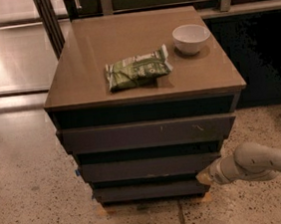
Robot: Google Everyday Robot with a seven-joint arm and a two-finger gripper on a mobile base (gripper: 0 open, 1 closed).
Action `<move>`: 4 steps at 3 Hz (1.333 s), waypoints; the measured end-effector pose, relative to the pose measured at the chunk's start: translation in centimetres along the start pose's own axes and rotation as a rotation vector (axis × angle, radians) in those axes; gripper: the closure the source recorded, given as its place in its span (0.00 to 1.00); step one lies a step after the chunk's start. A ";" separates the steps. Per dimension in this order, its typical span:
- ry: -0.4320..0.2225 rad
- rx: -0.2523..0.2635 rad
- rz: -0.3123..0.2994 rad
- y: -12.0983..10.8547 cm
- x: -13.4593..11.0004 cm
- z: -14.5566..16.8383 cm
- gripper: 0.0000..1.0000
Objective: Close middle drawer
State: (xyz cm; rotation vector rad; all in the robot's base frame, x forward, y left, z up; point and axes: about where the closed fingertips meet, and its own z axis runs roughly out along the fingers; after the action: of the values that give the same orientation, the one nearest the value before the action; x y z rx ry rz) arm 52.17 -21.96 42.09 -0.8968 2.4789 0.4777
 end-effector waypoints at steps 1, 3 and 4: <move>-0.006 0.012 -0.003 -0.3 -0.3 0.1 0.58; -0.006 0.012 -0.003 -0.3 -0.3 0.1 0.12; -0.006 0.012 -0.003 -0.3 -0.3 0.1 0.00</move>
Offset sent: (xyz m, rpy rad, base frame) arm 0.0046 -0.0006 0.0001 -0.0052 -0.0124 -0.0048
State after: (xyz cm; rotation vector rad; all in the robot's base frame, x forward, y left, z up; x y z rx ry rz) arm 52.62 -22.01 42.09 -0.8932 2.4717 0.4632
